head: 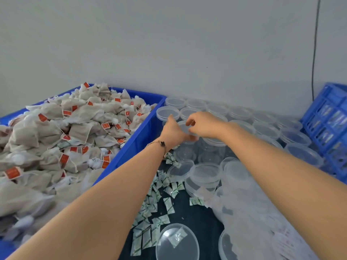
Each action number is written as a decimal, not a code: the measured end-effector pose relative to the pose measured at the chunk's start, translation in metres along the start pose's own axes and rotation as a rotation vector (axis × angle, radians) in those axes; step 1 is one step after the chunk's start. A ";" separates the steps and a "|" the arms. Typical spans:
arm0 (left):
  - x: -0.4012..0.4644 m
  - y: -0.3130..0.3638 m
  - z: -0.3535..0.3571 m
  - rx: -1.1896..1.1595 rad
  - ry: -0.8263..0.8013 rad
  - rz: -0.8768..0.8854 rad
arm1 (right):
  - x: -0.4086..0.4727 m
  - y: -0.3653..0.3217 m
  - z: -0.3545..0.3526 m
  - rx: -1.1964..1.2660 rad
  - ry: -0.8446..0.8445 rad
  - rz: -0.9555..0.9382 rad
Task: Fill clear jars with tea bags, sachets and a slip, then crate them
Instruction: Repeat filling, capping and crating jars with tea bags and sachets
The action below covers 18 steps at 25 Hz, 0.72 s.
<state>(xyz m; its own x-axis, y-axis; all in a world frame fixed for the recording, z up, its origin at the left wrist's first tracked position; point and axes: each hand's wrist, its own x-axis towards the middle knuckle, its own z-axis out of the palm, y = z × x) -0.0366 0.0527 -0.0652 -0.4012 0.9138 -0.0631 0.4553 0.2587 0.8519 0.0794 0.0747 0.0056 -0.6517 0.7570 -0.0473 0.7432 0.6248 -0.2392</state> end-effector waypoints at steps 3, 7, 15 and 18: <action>-0.006 -0.002 0.000 0.026 0.065 0.074 | -0.005 -0.004 0.001 -0.035 0.002 -0.003; -0.036 0.009 -0.020 0.008 0.161 0.291 | -0.024 -0.009 -0.016 -0.092 0.225 0.067; -0.123 0.017 -0.032 0.125 0.198 0.532 | -0.081 -0.059 -0.027 -0.089 0.183 0.113; -0.146 0.010 -0.029 0.090 0.173 0.524 | -0.108 -0.062 -0.022 -0.002 0.168 0.114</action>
<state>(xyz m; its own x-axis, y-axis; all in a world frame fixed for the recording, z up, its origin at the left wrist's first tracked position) 0.0036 -0.0874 -0.0323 -0.2242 0.8646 0.4497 0.6919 -0.1837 0.6982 0.1070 -0.0415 0.0465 -0.5289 0.8440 0.0888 0.8113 0.5335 -0.2393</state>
